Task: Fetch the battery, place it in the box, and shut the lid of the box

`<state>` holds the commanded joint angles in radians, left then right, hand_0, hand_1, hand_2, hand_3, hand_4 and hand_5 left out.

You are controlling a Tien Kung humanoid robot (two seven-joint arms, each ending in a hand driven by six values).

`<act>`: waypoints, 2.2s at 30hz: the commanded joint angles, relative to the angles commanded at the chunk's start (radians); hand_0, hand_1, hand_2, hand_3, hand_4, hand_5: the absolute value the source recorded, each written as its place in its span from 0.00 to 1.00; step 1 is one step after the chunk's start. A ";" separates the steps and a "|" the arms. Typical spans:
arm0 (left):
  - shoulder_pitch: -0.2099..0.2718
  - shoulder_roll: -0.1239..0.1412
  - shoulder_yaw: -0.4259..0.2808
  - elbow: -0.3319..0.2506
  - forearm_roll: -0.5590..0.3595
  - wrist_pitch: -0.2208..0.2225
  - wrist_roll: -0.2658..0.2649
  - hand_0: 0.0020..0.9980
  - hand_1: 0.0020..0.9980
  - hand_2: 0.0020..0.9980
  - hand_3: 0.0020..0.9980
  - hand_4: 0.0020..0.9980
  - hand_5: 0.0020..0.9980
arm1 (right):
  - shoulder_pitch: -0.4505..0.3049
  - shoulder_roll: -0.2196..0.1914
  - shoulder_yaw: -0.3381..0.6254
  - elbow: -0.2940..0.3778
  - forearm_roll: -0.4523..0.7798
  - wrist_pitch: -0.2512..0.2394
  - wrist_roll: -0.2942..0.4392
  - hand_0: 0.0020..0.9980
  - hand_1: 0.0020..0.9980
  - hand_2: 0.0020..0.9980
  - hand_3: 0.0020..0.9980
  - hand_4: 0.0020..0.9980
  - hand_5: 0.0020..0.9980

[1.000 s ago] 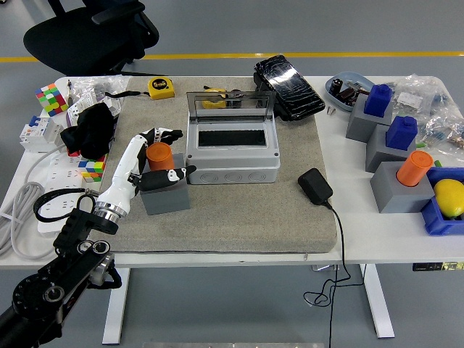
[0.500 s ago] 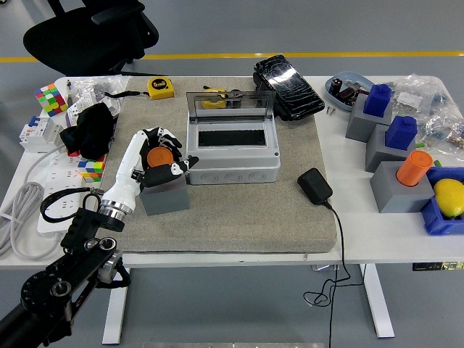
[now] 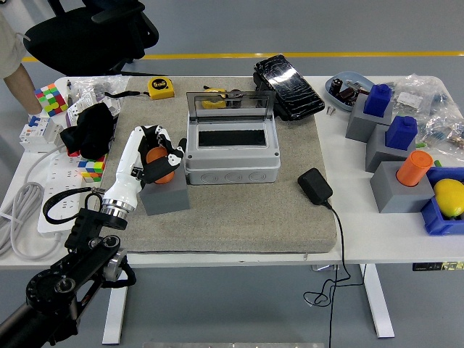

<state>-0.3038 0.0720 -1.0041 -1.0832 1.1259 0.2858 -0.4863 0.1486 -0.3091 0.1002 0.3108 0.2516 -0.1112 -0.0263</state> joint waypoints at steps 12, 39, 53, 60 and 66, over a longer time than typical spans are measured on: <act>-0.014 -0.011 -0.003 0.017 -0.024 0.008 -0.021 0.09 0.06 0.10 0.15 0.62 0.00 | 0.000 -0.001 0.000 0.000 0.002 -0.002 0.004 0.57 0.63 0.66 0.55 0.95 0.50; -0.014 -0.009 -0.015 0.022 -0.008 -0.017 0.004 0.37 0.42 0.40 0.42 0.96 0.00 | -0.001 0.002 0.001 0.000 0.001 0.000 0.006 0.57 0.63 0.65 0.55 0.95 0.49; -0.010 -0.003 -0.028 0.011 -0.009 -0.030 0.001 0.51 0.53 0.51 0.55 1.00 0.00 | -0.001 0.001 0.002 0.000 0.001 0.001 0.008 0.57 0.63 0.65 0.55 0.95 0.49; 0.004 0.008 -0.015 0.018 -0.004 -0.039 -0.006 0.70 0.68 0.69 0.74 1.00 0.12 | -0.001 0.002 0.000 -0.001 0.002 0.002 0.009 0.57 0.63 0.65 0.55 0.95 0.49; 0.013 0.013 -0.015 0.028 -0.021 -0.029 -0.029 0.69 0.68 0.67 0.71 1.00 0.16 | -0.002 0.002 0.000 -0.001 0.001 0.002 0.010 0.57 0.63 0.65 0.55 0.95 0.49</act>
<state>-0.2908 0.0852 -1.0191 -1.0554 1.1044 0.2572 -0.5153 0.1462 -0.3075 0.1001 0.3102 0.2527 -0.1094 -0.0164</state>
